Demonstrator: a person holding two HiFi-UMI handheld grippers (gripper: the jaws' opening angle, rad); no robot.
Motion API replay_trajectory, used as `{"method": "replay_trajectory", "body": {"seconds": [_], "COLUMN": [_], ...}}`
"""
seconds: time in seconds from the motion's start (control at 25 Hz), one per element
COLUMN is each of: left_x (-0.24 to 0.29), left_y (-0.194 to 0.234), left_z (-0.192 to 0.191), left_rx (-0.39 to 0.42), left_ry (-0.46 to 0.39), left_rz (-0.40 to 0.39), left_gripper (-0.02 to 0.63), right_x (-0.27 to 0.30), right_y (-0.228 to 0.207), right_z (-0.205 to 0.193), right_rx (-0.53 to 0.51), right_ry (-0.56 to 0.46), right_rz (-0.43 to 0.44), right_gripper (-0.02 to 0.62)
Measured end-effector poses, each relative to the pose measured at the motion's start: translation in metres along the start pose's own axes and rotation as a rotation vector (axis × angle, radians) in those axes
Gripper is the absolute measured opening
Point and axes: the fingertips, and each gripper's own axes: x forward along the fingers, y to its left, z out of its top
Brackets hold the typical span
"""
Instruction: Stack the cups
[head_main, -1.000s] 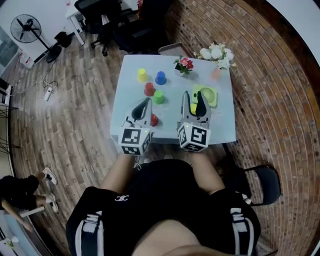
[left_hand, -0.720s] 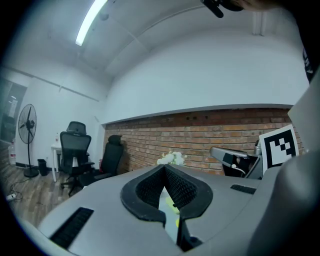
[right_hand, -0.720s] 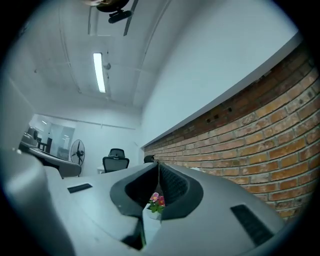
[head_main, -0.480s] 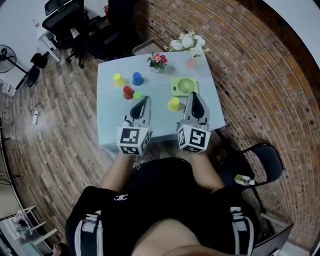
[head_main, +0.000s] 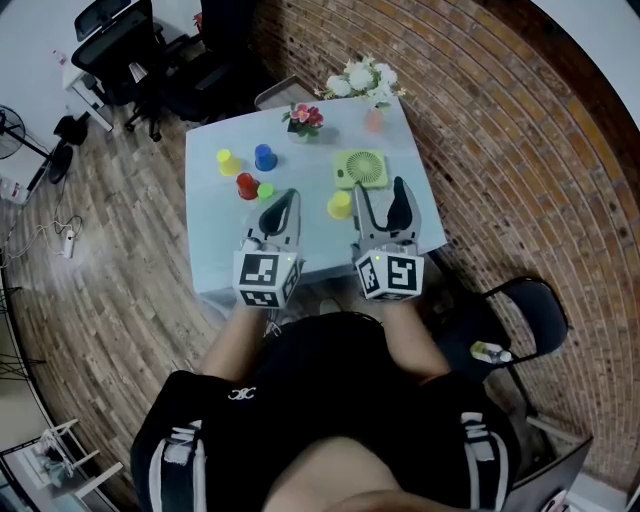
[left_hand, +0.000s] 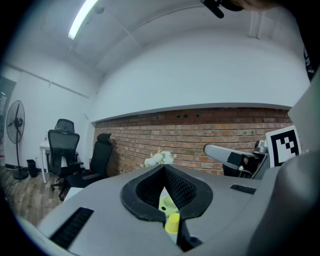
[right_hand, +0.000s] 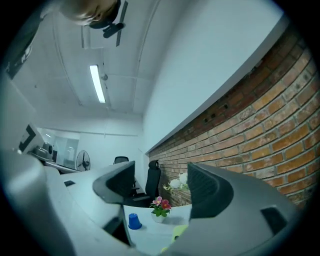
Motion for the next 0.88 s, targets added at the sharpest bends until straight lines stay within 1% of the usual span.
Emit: {"method": "replay_trajectory", "body": {"seconds": [0.04,0.12,0.2,0.28,0.44,0.56,0.76,0.88], "left_x": [0.0,0.0,-0.001,-0.003,-0.01,-0.014,-0.021,-0.025], "left_y": [0.0,0.001,0.003,0.006,0.014,0.021,0.032,0.037], "left_z": [0.0,0.001,0.002,0.003,0.004,0.004,0.004,0.002], "left_rx": [0.002,0.004,0.006,0.008,0.005,-0.012,-0.012,-0.011], "left_ry": [0.0,-0.003,-0.006,-0.006,-0.007,-0.007,0.003,0.011], "left_rz": [0.001,0.006,0.014,0.024,0.053,0.073,0.115,0.135], "left_gripper": [0.002,0.002,0.002,0.002,0.002,0.002,0.002,0.002], "right_x": [0.003,0.013,0.024,0.035,0.054,0.063,0.056,0.046], "right_y": [0.001,-0.001,-0.007,-0.011,-0.01,-0.004,-0.004,-0.005], "right_z": [-0.001,-0.008,-0.022,-0.037,-0.074,-0.114,-0.192,-0.23], "right_rx": [0.013,0.014,0.012,0.009,-0.015,-0.018,-0.017,-0.002], "right_ry": [-0.005,0.013,0.055,0.101,0.192,0.282,0.441,0.535], "right_rz": [0.01,0.003,-0.017,-0.027,-0.012,0.03,0.05,0.053], "right_gripper": [0.327,0.417,0.48,0.52,0.532,0.529,0.523,0.523]}}
